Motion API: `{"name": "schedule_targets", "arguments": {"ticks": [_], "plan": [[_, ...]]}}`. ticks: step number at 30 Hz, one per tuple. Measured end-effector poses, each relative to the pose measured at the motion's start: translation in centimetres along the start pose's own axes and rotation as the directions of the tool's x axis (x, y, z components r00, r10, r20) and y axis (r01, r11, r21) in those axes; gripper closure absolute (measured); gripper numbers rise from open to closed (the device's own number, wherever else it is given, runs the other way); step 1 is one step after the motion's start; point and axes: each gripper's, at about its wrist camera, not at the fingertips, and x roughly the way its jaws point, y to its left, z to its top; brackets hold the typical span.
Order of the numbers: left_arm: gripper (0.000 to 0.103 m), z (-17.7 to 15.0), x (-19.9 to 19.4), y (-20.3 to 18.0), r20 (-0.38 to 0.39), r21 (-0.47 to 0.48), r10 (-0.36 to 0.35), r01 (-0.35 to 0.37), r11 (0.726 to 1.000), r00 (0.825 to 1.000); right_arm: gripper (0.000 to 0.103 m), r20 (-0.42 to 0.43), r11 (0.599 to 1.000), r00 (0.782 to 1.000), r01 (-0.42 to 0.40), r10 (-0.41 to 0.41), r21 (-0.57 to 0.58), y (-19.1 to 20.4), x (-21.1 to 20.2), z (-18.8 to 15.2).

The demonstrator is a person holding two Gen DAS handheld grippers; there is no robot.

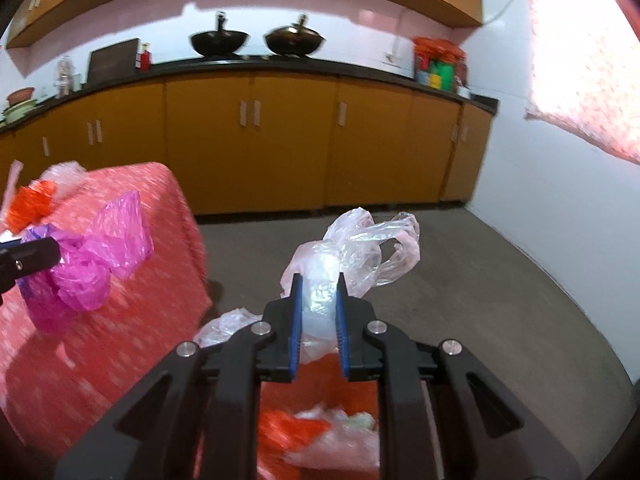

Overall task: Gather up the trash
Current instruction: 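Carry both bags over the orange basket and open both grippers to drop them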

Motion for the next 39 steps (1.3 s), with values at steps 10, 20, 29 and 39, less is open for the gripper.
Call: {"name": "schedule_targets", "arguments": {"ticks": [10,20,29,39], "plan": [[0.078,-2.6,4.0,-7.2,-0.107,0.093,-0.073,0.083,0.992,0.992,0.087,-0.112,0.997,0.992,0.064,-0.059,0.036,-5.5,1.3,-5.8],[0.077,-3.8,7.2,-10.5,-0.170,0.162,-0.075,0.103,0.981,0.983,0.087,-0.145,0.997,0.989,0.049,-0.040,0.063,-7.4,3.2,-7.8],[0.064,-3.2,9.0,-11.1,-0.171,0.155,-0.067,0.094,0.983,0.983,0.076,-0.145,0.995,0.989,0.009,0.005,0.099,-7.9,4.5,-7.3],[0.062,-2.8,8.1,-8.1,-0.171,0.067,-0.060,0.072,0.995,0.983,0.064,-0.139,0.996,0.990,0.002,0.011,0.094,-7.6,4.4,-6.9]]}}
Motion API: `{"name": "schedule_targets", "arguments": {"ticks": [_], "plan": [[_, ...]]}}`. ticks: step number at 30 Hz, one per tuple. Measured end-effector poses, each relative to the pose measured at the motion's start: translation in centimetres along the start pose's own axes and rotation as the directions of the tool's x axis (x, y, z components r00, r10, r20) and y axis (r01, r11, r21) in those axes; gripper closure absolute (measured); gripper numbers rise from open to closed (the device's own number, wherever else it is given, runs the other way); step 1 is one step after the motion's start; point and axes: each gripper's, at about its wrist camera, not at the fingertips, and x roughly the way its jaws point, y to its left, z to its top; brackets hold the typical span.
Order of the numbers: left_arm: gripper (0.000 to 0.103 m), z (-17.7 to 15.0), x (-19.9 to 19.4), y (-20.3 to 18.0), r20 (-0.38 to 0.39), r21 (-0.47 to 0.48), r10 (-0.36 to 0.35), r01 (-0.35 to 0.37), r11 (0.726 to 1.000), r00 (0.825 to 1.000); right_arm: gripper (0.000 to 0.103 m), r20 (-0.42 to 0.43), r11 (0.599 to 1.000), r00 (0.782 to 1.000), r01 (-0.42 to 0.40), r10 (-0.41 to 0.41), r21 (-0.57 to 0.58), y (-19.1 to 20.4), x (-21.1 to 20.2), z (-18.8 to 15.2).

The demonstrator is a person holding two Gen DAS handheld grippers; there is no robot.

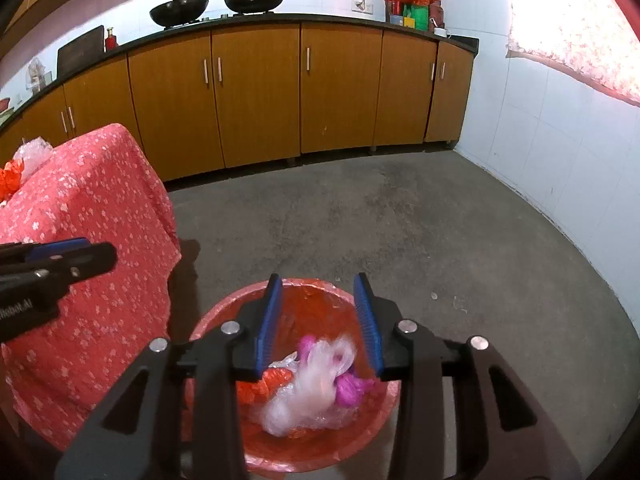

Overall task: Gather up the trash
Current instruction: 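Carry both bags over the orange basket and open both grippers to drop them, then move both tools back to the table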

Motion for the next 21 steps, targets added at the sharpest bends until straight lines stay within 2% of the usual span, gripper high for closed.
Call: {"name": "schedule_targets", "arguments": {"ticks": [6,12,17,21], "plan": [[0.060,0.1,-2.7,3.2,0.043,-0.052,0.039,-0.036,0.998,0.998,0.063,0.017,1.000,1.000,-0.001,0.001,-0.001,1.0,-0.8,1.1],[0.059,-0.6,-6.4,8.2,0.088,-0.097,0.110,-0.101,0.990,0.990,0.063,0.051,0.998,0.997,-0.051,0.052,-0.029,3.9,-2.0,3.1],[0.055,-1.1,-9.7,13.7,0.125,-0.152,0.216,-0.197,0.969,0.968,0.063,0.079,0.990,0.988,-0.124,0.129,-0.072,8.2,-3.0,5.6],[0.051,-1.7,-12.7,19.7,0.147,-0.222,0.324,-0.288,0.931,0.935,0.063,0.085,0.975,0.974,-0.201,0.210,-0.099,12.4,-3.6,7.4]]}}
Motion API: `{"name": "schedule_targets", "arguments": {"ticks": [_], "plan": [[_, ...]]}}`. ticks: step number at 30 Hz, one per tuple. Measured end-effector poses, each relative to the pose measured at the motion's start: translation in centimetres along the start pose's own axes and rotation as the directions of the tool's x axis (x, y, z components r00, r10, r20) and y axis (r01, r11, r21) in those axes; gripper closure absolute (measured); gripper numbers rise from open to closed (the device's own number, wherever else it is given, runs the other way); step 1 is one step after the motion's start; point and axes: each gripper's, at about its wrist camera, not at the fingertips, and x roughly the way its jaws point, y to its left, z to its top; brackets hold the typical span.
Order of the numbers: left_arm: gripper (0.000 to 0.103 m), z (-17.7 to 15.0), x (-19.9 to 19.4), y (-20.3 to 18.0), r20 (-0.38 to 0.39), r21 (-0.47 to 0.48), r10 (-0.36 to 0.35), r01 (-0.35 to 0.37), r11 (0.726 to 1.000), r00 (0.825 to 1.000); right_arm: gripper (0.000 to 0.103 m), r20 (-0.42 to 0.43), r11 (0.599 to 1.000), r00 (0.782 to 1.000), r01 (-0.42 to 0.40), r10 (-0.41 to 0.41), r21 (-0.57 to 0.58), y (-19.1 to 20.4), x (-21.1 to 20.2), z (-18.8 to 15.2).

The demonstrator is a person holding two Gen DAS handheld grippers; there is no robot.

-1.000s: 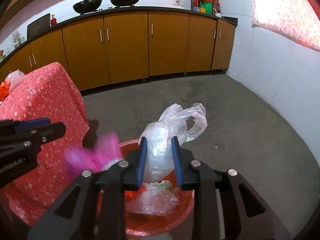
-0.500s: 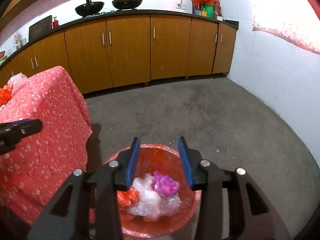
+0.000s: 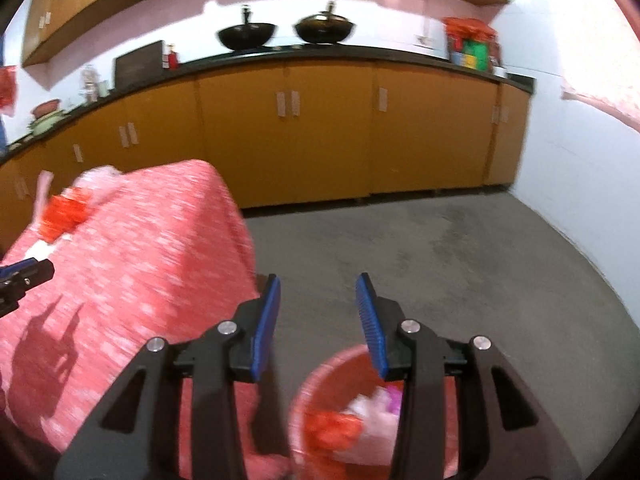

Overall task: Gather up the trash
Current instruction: 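Move both tools back to the table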

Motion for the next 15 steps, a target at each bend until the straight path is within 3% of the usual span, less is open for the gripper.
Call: {"name": "schedule_targets", "arguments": {"ticks": [3,8,15], "plan": [[0.046,1.0,-0.6,4.6,0.038,-0.059,0.089,-0.086,0.995,0.995,0.063,0.008,0.998,0.998,-0.057,0.058,-0.036,4.0,0.2,1.4],[0.037,3.3,-0.4,9.3,0.096,-0.122,0.177,-0.165,0.979,0.980,0.063,0.018,0.986,0.989,-0.145,0.147,-0.081,10.3,0.9,3.4],[0.035,4.7,1.2,12.8,0.113,-0.143,0.231,-0.215,0.966,0.966,0.063,0.017,0.964,0.968,-0.249,0.252,-0.096,18.5,2.6,5.5]]}}
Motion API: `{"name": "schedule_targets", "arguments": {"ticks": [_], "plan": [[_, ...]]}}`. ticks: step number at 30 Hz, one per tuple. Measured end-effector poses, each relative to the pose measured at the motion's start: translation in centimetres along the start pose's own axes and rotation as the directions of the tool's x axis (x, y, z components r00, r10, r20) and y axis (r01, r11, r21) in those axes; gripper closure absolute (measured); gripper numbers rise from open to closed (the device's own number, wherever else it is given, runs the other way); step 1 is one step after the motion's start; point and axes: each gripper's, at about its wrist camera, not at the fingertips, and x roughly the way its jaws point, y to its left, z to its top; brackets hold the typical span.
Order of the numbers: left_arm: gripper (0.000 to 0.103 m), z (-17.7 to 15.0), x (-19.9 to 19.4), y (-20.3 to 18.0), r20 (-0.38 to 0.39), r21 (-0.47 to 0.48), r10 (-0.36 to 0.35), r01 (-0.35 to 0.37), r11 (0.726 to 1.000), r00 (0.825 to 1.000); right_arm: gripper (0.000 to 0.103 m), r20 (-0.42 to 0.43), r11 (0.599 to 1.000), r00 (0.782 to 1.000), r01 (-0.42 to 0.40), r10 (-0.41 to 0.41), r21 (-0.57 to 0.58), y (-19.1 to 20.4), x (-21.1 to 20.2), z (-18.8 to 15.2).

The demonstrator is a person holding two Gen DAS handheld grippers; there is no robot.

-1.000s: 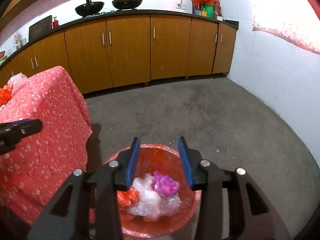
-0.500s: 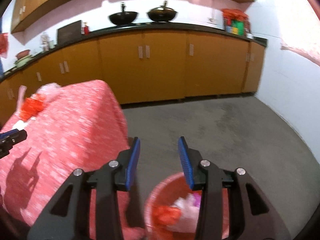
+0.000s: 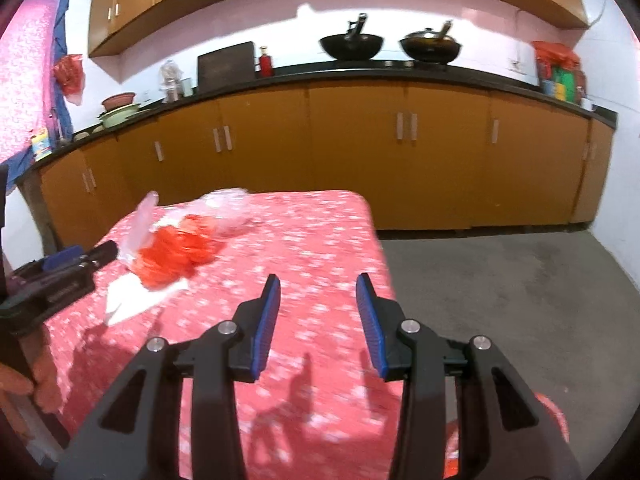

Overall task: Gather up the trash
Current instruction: 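Move both tools back to the table, then grasp the white paper sheet with the left gripper while the right gripper grasps a clear bag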

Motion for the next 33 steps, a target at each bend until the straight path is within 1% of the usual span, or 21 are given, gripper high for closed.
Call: {"name": "schedule_targets", "arguments": {"ticks": [6,11,14,18,25,26,27,29,30,31,33], "plan": [[0.034,-0.9,0.5,4.8,-0.020,-0.047,0.043,-0.044,0.998,0.999,0.063,-0.036,0.997,0.997,-0.074,0.073,-0.031,4.4,2.8,0.7],[0.034,-1.3,0.5,9.5,-0.032,-0.088,0.102,-0.105,0.991,0.994,0.063,-0.042,0.988,0.987,-0.154,0.154,-0.006,7.9,4.8,2.1],[0.034,-1.5,0.4,11.7,-0.038,-0.112,0.129,-0.132,0.985,0.991,0.063,-0.040,0.981,0.981,-0.192,0.192,0.008,9.9,5.9,3.0],[0.034,-1.8,0.4,14.2,-0.052,-0.155,0.145,-0.151,0.976,0.988,0.062,-0.045,0.976,0.975,-0.216,0.216,0.009,12.5,7.3,3.7],[0.034,-2.1,0.9,15.0,-0.057,-0.164,0.130,-0.137,0.977,0.990,0.062,-0.055,0.978,0.977,-0.207,0.205,-0.031,15.6,9.6,4.3],[0.034,-2.0,1.0,15.0,-0.059,-0.164,0.126,-0.134,0.977,0.990,0.064,-0.056,0.978,0.977,-0.206,0.204,-0.036,15.8,9.9,4.3],[0.034,-2.0,1.2,14.9,-0.062,-0.162,0.120,-0.129,0.978,0.991,0.075,-0.058,0.978,0.977,-0.206,0.203,-0.043,16.1,10.2,4.4],[0.034,-1.9,1.3,14.6,-0.060,-0.160,0.113,-0.121,0.980,0.992,0.091,-0.067,0.977,0.978,-0.204,0.199,-0.064,16.5,10.6,4.2],[0.034,-1.9,1.3,14.4,-0.060,-0.155,0.109,-0.117,0.981,0.992,0.097,-0.068,0.977,0.979,-0.198,0.192,-0.077,16.6,10.7,4.2],[0.034,-1.9,1.4,14.2,-0.061,-0.150,0.106,-0.114,0.982,0.993,0.099,-0.063,0.977,0.980,-0.194,0.189,-0.084,16.6,10.7,4.1],[0.034,-1.9,1.7,13.7,-0.068,-0.139,0.095,-0.104,0.985,0.993,0.100,-0.043,0.978,0.982,-0.190,0.186,-0.086,16.1,10.3,4.0]]}}
